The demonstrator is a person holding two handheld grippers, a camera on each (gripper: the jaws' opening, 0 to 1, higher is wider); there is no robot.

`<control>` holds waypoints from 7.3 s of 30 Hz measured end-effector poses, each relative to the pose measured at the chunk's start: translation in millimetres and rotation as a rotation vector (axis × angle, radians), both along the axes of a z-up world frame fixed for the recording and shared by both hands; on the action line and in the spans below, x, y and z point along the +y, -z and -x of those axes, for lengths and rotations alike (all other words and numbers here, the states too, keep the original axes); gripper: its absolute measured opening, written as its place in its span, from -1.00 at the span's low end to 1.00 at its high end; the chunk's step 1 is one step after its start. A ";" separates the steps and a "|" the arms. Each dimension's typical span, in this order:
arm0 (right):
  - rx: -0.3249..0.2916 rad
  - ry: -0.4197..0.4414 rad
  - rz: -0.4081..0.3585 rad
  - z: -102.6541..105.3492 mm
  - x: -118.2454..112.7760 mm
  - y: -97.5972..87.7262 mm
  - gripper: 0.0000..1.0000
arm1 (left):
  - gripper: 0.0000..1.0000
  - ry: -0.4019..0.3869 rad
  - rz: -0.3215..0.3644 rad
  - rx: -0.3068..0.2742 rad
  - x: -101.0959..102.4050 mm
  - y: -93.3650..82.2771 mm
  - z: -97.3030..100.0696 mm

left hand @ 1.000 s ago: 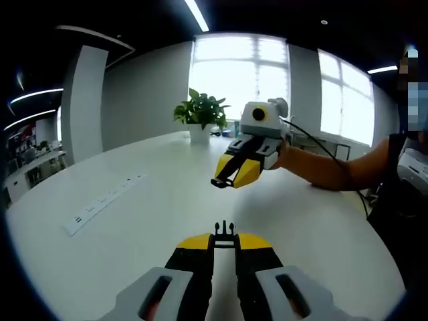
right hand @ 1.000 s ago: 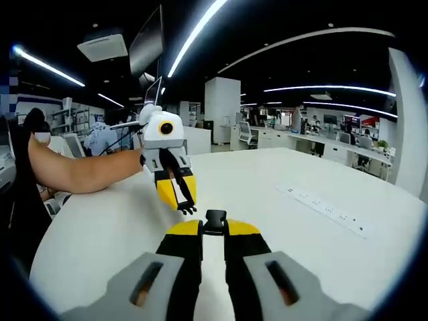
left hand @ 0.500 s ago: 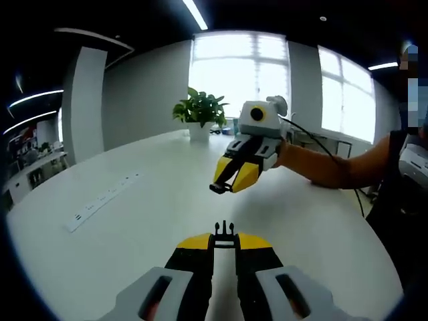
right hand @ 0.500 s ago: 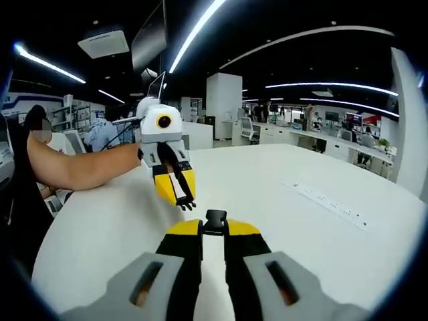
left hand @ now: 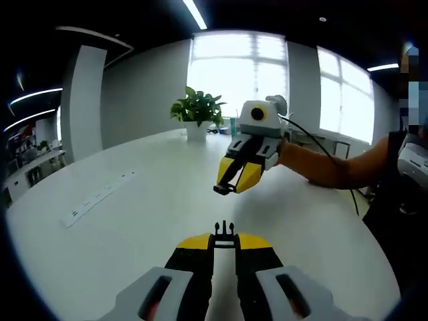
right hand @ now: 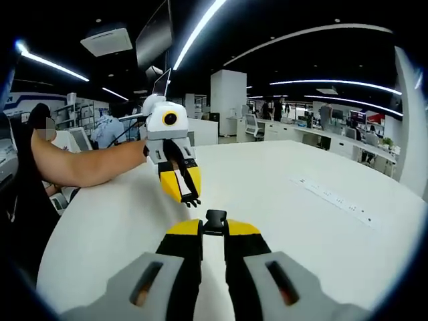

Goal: Snap the two parts of the plastic buckle together until the buckle closes and remains connected.

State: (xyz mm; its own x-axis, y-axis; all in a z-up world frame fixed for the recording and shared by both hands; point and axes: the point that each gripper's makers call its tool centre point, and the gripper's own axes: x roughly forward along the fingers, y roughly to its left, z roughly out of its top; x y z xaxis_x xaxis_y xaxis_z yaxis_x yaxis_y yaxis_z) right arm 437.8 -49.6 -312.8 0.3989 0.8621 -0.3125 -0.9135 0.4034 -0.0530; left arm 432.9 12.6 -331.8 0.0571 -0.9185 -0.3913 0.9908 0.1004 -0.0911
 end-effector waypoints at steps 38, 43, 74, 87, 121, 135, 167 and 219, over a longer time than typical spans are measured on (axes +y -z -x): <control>0.036 -0.090 0.037 43.1 7.0 10.3 -0.80 | -0.81 0.029 -0.017 0.002 9.6 4.7 48.8; 0.037 -0.097 0.039 45.2 8.8 9.9 -0.80 | -0.81 0.028 -0.002 0.002 9.0 1.1 48.1; 0.038 -0.111 0.040 64.8 9.8 12.9 -0.80 | -0.80 0.066 -0.045 0.010 10.8 18.5 62.5; 0.054 -0.134 0.047 77.8 10.7 17.5 -0.80 | -0.80 0.077 0.019 0.039 15.7 11.4 74.8; 0.086 -0.182 0.036 99.8 10.7 18.7 -0.80 | -0.80 0.097 -0.019 0.063 10.0 15.4 93.7; 0.100 -0.228 0.083 108.6 13.0 31.8 -0.80 | -0.80 0.112 -0.027 0.058 11.3 20.7 104.4; 0.062 -0.331 0.144 122.1 17.3 45.3 -0.81 | -0.80 0.133 -0.059 0.057 4.0 31.8 107.0; 0.081 -0.369 0.179 128.7 24.8 56.1 -0.80 | -0.82 0.206 -0.089 -0.023 -10.4 42.3 118.8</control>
